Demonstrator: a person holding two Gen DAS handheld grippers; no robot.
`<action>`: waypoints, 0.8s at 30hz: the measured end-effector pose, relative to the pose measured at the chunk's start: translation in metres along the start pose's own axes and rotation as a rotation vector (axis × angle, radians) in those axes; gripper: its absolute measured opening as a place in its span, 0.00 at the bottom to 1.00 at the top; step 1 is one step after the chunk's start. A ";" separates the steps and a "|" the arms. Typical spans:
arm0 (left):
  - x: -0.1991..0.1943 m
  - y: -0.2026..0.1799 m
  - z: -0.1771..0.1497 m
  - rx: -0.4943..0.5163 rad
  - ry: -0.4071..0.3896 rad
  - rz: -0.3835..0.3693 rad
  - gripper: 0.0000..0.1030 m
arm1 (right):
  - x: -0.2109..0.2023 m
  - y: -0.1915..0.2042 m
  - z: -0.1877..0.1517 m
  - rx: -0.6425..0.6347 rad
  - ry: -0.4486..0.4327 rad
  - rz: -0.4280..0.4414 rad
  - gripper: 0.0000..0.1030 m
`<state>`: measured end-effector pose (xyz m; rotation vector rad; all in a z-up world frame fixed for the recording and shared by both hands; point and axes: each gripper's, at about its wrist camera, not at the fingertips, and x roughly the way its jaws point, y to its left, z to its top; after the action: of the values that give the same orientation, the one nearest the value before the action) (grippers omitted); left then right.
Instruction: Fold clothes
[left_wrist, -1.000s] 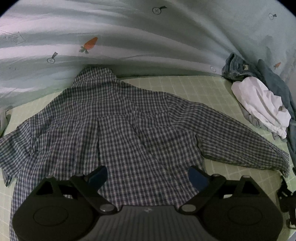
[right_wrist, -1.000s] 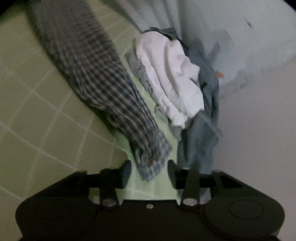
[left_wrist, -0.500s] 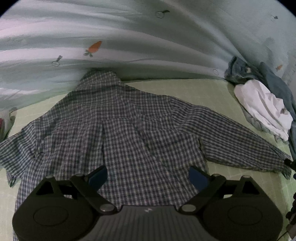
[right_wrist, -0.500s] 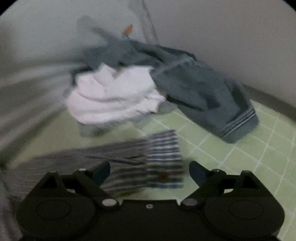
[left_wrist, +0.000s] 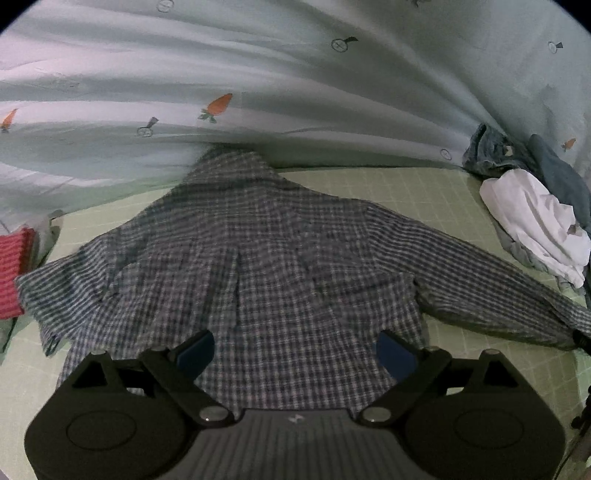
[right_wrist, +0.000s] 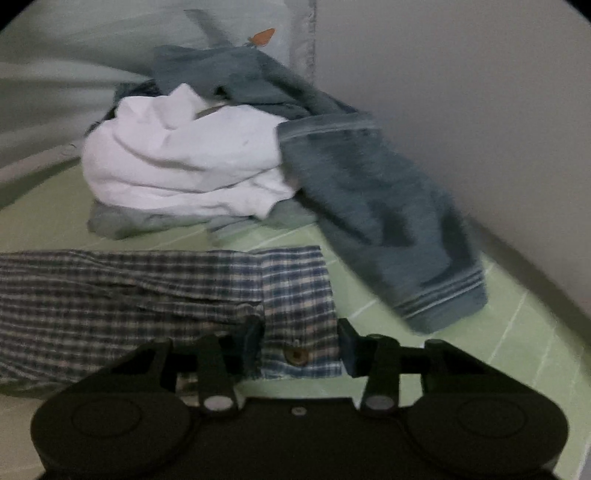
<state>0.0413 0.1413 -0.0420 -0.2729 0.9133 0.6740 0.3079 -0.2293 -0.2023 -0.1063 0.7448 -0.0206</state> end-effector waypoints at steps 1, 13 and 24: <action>-0.004 0.002 -0.003 -0.007 -0.003 0.004 0.91 | 0.003 -0.002 0.003 -0.017 -0.005 -0.027 0.43; -0.043 0.048 -0.069 -0.110 0.019 0.034 0.92 | -0.015 -0.016 0.012 0.058 0.080 -0.021 0.81; -0.055 0.139 -0.102 -0.250 0.033 0.058 0.95 | -0.143 0.118 -0.045 -0.150 0.034 0.310 0.99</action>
<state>-0.1363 0.1748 -0.0503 -0.4825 0.8708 0.8411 0.1699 -0.1079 -0.1507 -0.1323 0.7901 0.3300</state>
